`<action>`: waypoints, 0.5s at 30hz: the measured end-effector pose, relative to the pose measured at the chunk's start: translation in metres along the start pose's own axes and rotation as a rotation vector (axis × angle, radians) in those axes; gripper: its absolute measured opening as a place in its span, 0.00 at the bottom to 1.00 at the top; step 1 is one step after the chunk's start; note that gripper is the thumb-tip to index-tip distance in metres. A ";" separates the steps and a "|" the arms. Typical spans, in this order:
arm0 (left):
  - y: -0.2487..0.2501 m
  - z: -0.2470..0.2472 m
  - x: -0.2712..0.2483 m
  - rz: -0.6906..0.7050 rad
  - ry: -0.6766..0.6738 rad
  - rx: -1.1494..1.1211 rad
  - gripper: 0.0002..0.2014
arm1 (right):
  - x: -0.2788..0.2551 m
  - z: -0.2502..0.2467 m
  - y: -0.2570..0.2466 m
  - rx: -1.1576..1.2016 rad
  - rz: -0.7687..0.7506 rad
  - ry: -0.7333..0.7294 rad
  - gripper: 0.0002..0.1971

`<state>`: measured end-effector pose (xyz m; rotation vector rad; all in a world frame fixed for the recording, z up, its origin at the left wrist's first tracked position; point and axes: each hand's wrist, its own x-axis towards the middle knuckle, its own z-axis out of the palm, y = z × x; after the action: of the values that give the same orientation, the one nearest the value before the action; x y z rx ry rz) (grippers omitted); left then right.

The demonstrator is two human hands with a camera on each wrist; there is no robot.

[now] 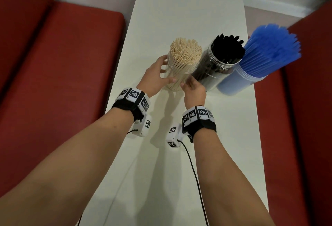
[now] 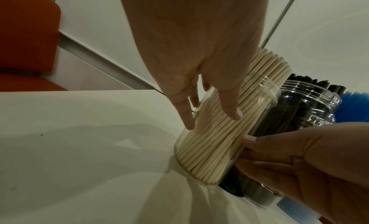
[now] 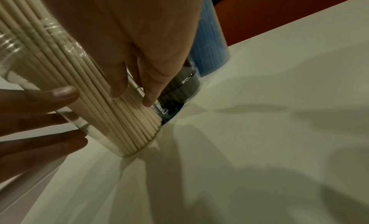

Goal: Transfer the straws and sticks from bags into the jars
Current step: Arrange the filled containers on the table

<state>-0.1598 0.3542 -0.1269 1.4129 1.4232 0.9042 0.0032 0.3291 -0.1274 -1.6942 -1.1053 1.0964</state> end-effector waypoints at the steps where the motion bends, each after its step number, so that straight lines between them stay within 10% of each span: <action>1: 0.000 0.001 0.000 0.002 0.003 0.001 0.41 | 0.001 0.000 0.000 -0.001 0.001 0.001 0.24; 15: 0.006 0.004 -0.002 0.001 0.022 0.022 0.39 | 0.002 -0.001 0.004 -0.040 0.014 0.041 0.15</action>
<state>-0.1542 0.3524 -0.1218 1.4236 1.4528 0.9100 0.0055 0.3294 -0.1315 -1.7503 -1.0984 1.0497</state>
